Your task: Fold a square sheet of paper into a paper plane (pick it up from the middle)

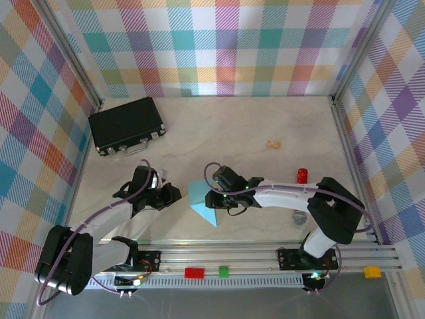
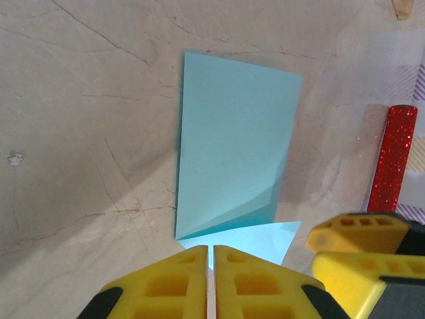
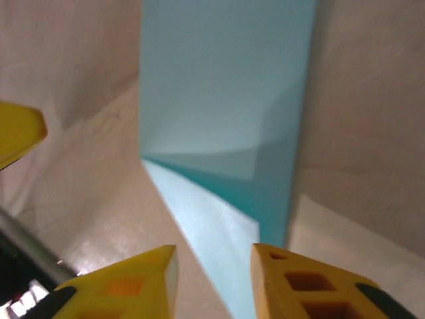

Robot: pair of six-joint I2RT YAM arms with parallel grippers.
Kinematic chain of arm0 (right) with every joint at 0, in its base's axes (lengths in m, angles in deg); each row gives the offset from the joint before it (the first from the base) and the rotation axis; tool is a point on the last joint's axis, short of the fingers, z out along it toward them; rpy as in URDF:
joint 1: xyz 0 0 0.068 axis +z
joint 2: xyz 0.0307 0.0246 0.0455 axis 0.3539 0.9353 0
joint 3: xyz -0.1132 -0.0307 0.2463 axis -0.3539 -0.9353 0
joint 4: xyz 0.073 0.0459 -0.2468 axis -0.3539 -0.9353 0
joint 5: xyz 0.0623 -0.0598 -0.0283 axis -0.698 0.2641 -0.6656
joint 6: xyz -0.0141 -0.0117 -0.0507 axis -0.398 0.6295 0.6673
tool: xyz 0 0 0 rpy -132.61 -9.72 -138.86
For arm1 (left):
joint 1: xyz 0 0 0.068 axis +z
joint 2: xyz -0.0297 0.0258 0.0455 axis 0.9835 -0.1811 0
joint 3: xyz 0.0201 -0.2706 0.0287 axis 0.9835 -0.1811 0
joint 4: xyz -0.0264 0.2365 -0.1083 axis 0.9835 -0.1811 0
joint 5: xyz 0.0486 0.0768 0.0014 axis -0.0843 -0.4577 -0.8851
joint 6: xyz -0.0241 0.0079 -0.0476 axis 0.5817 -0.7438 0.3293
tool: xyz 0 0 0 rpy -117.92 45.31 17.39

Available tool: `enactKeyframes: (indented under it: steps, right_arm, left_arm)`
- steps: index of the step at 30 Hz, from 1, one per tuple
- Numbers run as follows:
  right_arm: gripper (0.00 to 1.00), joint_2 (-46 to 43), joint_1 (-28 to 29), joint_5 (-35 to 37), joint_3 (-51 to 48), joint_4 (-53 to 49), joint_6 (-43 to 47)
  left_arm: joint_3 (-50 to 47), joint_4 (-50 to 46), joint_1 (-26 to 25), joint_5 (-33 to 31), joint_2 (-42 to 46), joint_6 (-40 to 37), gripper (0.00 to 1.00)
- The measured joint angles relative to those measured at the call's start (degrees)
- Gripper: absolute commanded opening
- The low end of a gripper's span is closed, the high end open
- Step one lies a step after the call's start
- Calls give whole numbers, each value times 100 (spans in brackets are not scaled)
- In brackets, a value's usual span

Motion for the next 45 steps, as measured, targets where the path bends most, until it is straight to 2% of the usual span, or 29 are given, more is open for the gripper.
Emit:
enactKeyframes:
  steps: [2,3,9,17,23,25,36,45]
  right_arm:
    - [55,-120,-9,262,-319,356,22]
    - [57,-157,-28,339,-437,428,-13]
    - [56,-164,-267,111,-658,776,-33]
    - [42,369,-319,-590,-629,1447,-17]
    - [11,459,-321,-837,-629,1530,17]
    - [6,452,-343,-905,-632,1552,33]
    - [5,166,-590,-1327,-1005,2046,48]
    - [4,164,-876,-1749,-1628,3001,-195]
  left_arm:
    - [2,2,9,4,0,-22,19]
    - [0,2,15,7,0,-46,21]
    - [-4,39,81,160,-68,-55,26]
    - [-4,42,90,343,-273,-55,27]
    - [-4,44,111,509,-396,-57,31]
    - [-4,92,120,586,-455,-55,33]
    - [299,238,127,866,-984,42,48]
    - [337,629,149,1106,-1401,289,51]
